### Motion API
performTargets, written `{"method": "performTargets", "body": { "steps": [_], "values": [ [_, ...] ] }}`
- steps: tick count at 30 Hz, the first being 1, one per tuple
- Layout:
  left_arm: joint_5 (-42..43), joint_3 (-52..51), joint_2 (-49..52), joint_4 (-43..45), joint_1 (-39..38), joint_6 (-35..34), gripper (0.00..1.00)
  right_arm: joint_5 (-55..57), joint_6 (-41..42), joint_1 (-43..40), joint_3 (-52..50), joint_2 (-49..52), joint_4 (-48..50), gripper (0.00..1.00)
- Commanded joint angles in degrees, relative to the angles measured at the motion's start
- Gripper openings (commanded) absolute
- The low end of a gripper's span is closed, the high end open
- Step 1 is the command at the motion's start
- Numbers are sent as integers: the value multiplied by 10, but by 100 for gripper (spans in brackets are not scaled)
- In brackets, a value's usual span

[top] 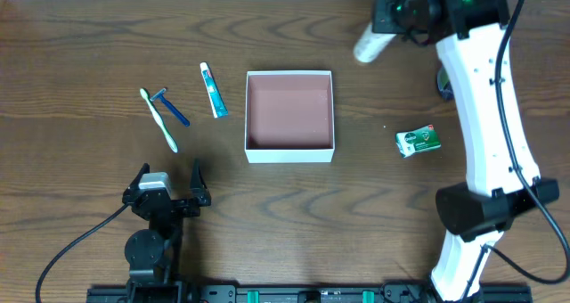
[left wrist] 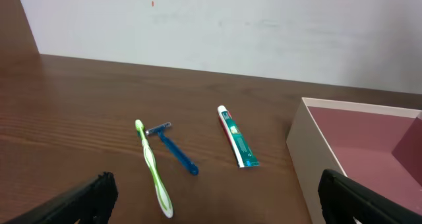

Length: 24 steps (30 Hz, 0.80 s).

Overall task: Pack container
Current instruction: 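Lift the Pantene tube and carry it over the box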

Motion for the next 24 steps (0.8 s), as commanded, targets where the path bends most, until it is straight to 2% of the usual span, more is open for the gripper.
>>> {"method": "performTargets", "body": {
  "steps": [1,9,24],
  "values": [
    [-5,-10,-4,-21,3,10,98,0,-14,37,17,-30,4,1],
    [-5,-10,-4,-21,3,10,98,2,10,104,16,-32,8,1],
    [-5,-10,-4,-21,3,10,98,97,180,233,16,32,29,1]
  ]
}}
